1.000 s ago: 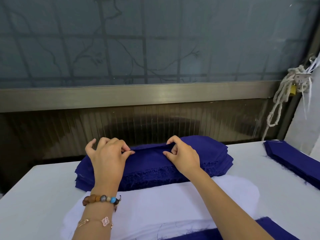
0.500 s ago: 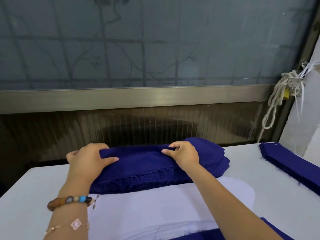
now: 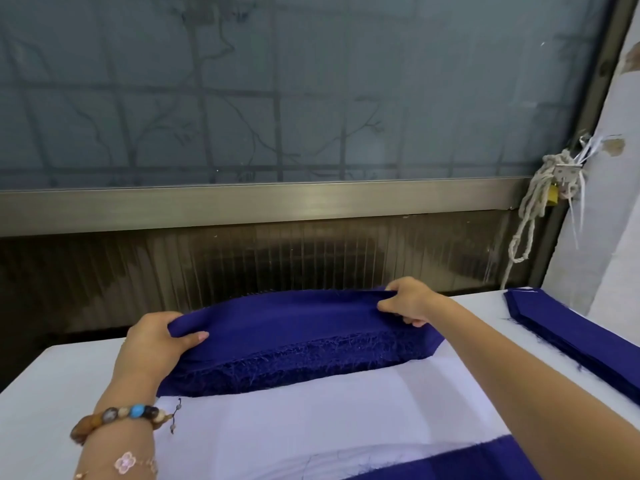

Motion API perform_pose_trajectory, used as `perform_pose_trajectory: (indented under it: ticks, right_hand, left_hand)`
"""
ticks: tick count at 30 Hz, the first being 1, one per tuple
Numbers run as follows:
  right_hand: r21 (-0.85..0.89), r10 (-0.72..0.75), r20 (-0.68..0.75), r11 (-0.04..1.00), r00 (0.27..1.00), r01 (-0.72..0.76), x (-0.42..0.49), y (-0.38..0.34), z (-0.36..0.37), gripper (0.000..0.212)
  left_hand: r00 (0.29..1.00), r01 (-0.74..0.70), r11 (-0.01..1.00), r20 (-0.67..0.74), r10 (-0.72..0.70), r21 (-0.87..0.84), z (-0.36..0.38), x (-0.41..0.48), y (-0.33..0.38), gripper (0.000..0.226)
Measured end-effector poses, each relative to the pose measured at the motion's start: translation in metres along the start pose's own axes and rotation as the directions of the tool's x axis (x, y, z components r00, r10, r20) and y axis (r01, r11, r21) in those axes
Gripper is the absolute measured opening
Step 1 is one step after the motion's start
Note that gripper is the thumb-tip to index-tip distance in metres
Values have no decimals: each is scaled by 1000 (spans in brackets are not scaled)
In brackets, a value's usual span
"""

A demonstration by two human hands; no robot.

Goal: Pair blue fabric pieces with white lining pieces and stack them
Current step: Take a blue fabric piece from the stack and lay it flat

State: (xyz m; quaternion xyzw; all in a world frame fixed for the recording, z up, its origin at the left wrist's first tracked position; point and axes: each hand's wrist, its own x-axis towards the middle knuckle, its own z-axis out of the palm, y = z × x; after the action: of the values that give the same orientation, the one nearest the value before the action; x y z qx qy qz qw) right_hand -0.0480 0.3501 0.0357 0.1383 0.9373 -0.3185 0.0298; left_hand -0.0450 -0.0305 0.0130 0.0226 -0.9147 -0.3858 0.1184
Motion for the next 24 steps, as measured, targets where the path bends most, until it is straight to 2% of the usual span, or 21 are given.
perform_pose_trajectory:
  ticks: [3, 7, 9, 12, 15, 18, 20, 22, 24]
  right_hand:
    - [103, 84, -84, 992, 993, -75, 0, 24, -12, 16]
    - [328, 175, -128, 936, 976, -125, -5, 51, -18, 27]
    - [412, 184, -158, 905, 970, -104, -7, 58, -16, 28]
    - [435, 159, -224, 899, 962, -47, -8, 61, -8, 33]
    - [450, 127, -261, 893, 957, 5, -6, 59, -2, 23]
    - [321, 88, -301, 947, 949, 14, -4, 53, -1, 14]
    - [86, 46, -406, 996, 913, -11, -4, 47, -1, 14]
    - [-110, -23, -512, 993, 859, -39, -5, 40, 3, 17]
    - [-117, -69, -520, 993, 851, 9, -4, 37, 8, 17]
  left_hand:
    - [1000, 16, 1000, 4, -15, -12, 0, -1, 1, 10]
    - [1000, 29, 999, 1, -29, -28, 0, -3, 2, 9]
    - [999, 47, 998, -22, -48, -30, 0, -5, 2, 14]
    - [987, 123, 992, -106, -124, -14, 0, -6, 0, 34]
    - [975, 161, 983, -141, -172, -82, -6, -4, -8, 24]
    - [974, 162, 971, -132, -186, -176, -10, -3, -15, 11]
    - [973, 156, 965, -134, -187, -211, -9, -3, -18, 7]
    - [972, 150, 963, -144, -185, -222, -7, -2, -20, 2]
    - [971, 140, 964, -160, -179, -228, -4, -1, -22, 4]
